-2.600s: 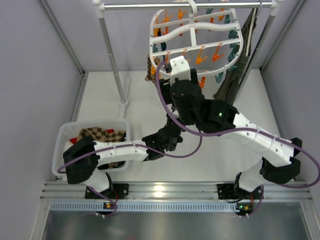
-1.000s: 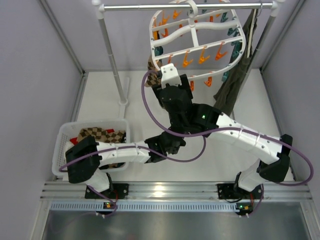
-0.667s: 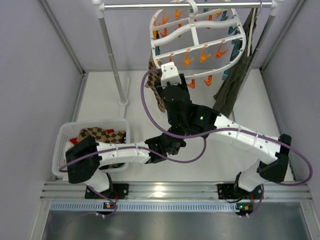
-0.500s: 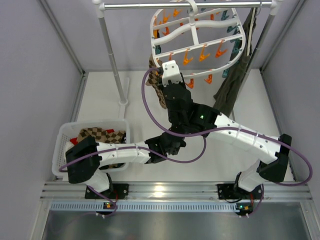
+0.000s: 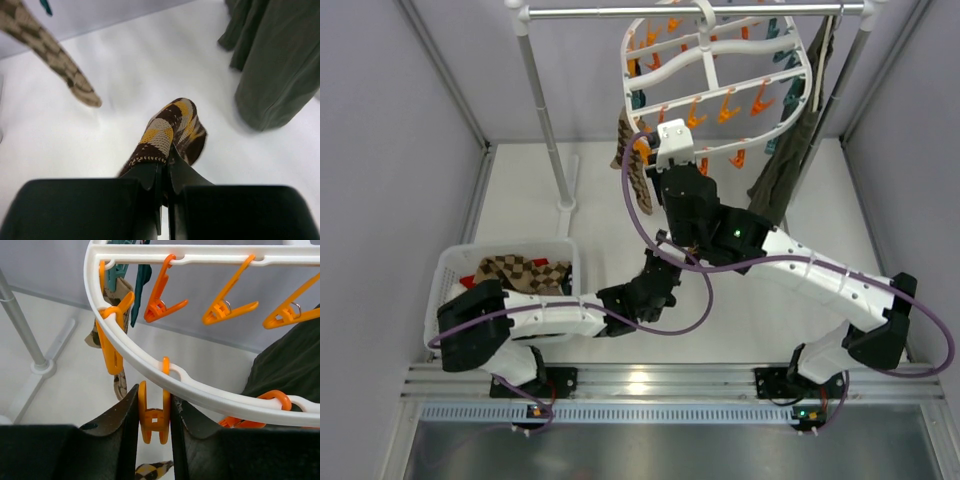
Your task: Remove the socks clipped to the hanger
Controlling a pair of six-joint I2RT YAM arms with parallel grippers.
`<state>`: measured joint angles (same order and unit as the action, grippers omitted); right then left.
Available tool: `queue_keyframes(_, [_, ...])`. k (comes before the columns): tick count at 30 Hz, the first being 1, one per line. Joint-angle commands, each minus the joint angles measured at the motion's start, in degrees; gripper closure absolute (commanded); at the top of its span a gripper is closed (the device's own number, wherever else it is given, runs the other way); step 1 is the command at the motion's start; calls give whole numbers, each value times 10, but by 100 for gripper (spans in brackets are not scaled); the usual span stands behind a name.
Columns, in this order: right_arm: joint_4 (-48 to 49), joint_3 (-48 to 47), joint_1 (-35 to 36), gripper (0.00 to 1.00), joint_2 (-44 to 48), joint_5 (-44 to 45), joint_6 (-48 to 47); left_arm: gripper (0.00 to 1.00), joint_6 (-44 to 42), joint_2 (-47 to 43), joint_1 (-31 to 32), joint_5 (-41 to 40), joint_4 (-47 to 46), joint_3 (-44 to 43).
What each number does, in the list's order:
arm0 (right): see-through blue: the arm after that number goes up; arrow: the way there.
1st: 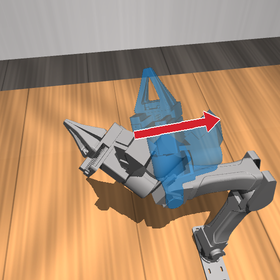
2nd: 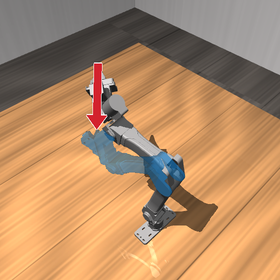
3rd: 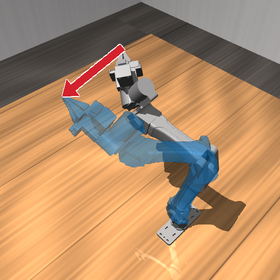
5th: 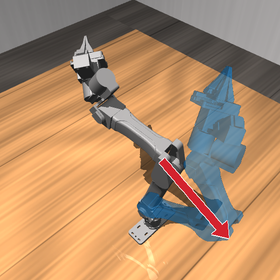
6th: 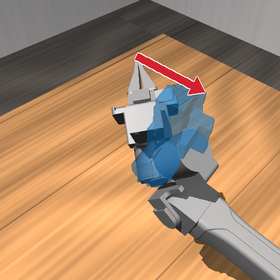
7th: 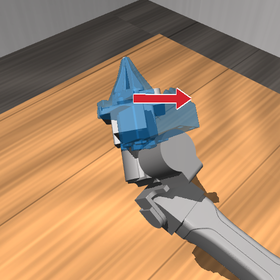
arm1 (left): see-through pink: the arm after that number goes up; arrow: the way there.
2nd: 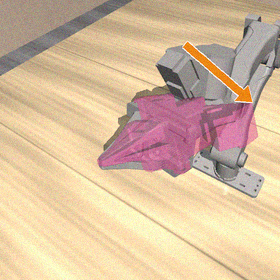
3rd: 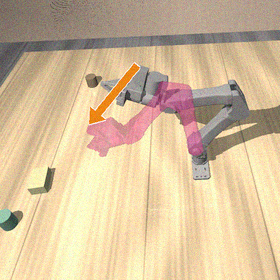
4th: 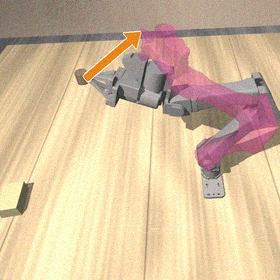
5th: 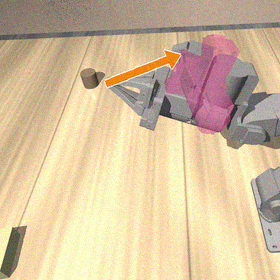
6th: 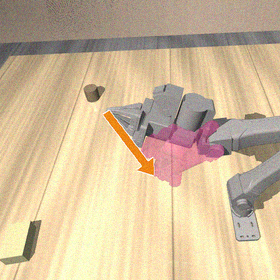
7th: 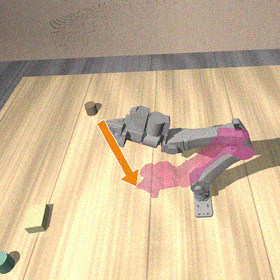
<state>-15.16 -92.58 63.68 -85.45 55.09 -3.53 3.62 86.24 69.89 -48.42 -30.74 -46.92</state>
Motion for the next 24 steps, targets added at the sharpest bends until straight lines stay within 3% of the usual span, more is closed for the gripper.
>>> queue_keyframes(1, [11,4,-14,74,37,-45,27,100,60,-70,-3,-47,4,48])
queue_keyframes(2, [7,6,-14,65,41,-59,29,100,77,-102,-8,-53,29,57])
queue_keyframes(8, [12,41,-16,43,77,-116,55,100,211,-237,-55,-73,267,68])
queue_keyframes(11, [17,70,-16,23,99,-148,69,100,249,-300,-67,-78,378,49])
queue_keyframes(16, [10,117,-15,3,143,-197,95,100,272,-376,-98,-94,503,8])
queue_keyframes(24, [26,264,-16,1,274,-276,119,100,295,-438,-206,-103,708,-105])
